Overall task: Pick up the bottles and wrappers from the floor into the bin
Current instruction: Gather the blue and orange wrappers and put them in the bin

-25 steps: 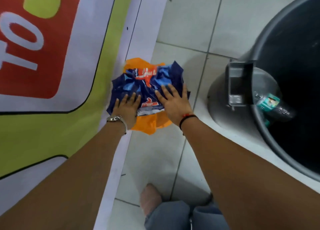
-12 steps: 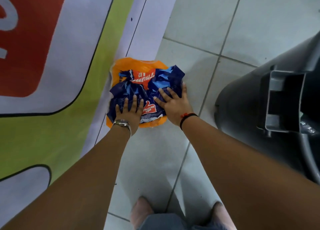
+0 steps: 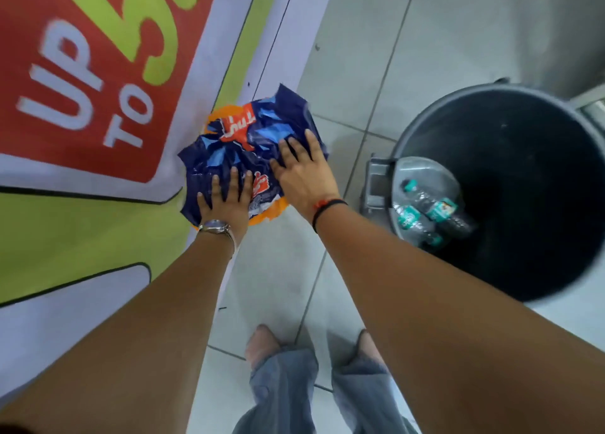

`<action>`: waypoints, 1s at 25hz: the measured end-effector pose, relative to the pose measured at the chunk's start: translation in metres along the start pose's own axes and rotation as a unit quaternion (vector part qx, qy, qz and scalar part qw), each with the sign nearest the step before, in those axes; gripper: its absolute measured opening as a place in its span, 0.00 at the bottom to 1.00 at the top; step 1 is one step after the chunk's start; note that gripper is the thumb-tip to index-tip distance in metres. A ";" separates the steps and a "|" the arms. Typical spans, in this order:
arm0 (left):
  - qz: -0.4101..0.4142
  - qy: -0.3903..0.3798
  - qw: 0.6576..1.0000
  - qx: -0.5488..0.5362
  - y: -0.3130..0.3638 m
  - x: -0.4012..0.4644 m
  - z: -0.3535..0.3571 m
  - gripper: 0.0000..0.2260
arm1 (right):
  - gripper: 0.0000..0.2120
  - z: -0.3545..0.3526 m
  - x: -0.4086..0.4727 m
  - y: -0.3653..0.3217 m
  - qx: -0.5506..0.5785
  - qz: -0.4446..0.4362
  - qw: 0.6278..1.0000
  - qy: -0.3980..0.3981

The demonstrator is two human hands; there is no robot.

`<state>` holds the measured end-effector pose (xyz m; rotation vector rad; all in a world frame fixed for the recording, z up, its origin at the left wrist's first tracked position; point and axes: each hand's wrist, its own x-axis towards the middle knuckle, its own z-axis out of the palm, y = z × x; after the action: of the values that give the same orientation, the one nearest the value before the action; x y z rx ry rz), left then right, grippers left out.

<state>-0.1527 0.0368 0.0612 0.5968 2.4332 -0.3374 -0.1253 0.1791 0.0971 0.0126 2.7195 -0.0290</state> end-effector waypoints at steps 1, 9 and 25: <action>-0.004 0.013 1.000 -0.009 0.003 -0.009 -0.016 0.25 | 0.21 -0.022 -0.008 0.005 -0.012 0.000 1.000 0.009; 0.155 0.246 0.953 0.085 0.100 -0.080 -0.144 0.22 | 0.25 -0.114 -0.162 0.095 -0.072 0.198 0.968 0.133; 0.326 -0.015 0.914 0.240 0.229 -0.066 -0.076 0.40 | 0.30 0.024 -0.226 0.158 0.081 0.239 0.957 -0.143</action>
<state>-0.0310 0.2408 0.1388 1.5445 1.9626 -0.6481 0.0929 0.3355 0.1650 0.6583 2.3508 -0.1032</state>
